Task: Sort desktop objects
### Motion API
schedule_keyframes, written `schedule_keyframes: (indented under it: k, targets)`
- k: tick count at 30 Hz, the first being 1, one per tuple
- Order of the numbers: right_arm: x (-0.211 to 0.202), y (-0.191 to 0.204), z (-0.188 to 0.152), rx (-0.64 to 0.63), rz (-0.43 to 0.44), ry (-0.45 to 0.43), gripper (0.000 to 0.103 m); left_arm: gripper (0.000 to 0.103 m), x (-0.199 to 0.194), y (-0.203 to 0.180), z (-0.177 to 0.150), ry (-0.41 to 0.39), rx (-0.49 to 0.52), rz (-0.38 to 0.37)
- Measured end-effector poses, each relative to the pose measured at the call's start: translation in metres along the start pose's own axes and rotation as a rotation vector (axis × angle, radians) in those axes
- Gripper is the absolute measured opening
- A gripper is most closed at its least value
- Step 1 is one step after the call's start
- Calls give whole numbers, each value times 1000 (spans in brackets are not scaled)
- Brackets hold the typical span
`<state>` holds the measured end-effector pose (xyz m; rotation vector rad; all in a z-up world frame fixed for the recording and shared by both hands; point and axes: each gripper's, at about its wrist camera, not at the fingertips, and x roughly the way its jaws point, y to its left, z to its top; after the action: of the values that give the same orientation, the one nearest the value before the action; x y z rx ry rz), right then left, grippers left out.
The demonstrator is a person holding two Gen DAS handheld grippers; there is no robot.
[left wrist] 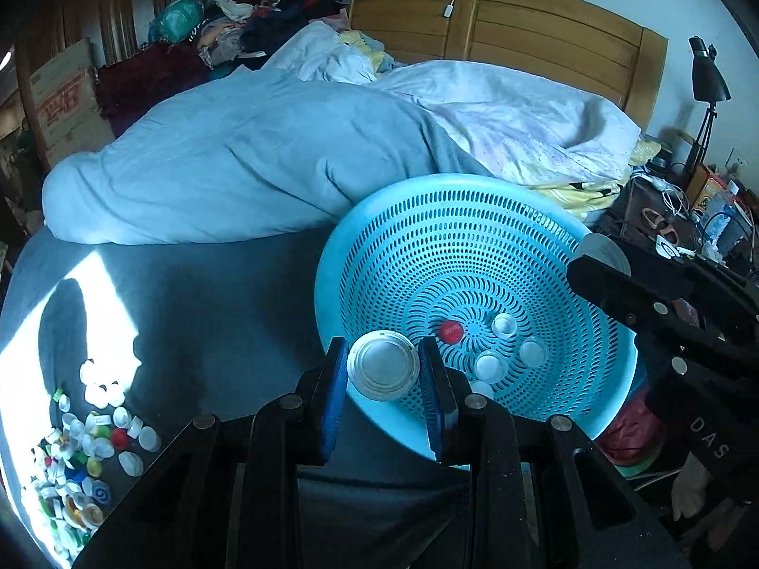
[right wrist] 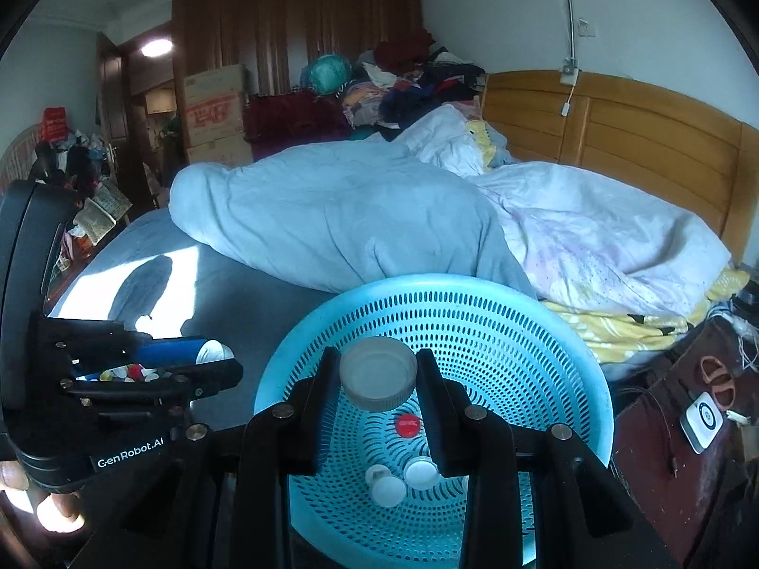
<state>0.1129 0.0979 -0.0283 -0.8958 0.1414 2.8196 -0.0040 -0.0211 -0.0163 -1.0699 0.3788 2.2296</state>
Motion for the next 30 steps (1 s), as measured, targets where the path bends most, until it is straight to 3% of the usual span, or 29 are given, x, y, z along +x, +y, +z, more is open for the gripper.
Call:
schedule_keyframes:
  k: [5,9,14,18,25,27,30]
  targets:
    - [6,-3,-5,5,-18,16,35,25,3,6,-1,16,-16,-37]
    - [4,-1,-3,10,-38,-4,66,38,2,19,-5,18,-50,-23]
    - [-4,9,2,8,-13,-38,67,42,-12,58,-28,0,-85,14]
    - [-11,35,2,-32,41,-74,70,42,-33,142,-87,-6,-195,104]
    - [11,109,-18,-128,175,-8,70,41,-58,363,-244,110,-617,368]
    - [17,134,-24,-156,220,20,70,40,-62,418,-269,128,-706,423]
    - [18,172,-34,-235,284,13,70,40,-70,477,-295,94,-806,496]
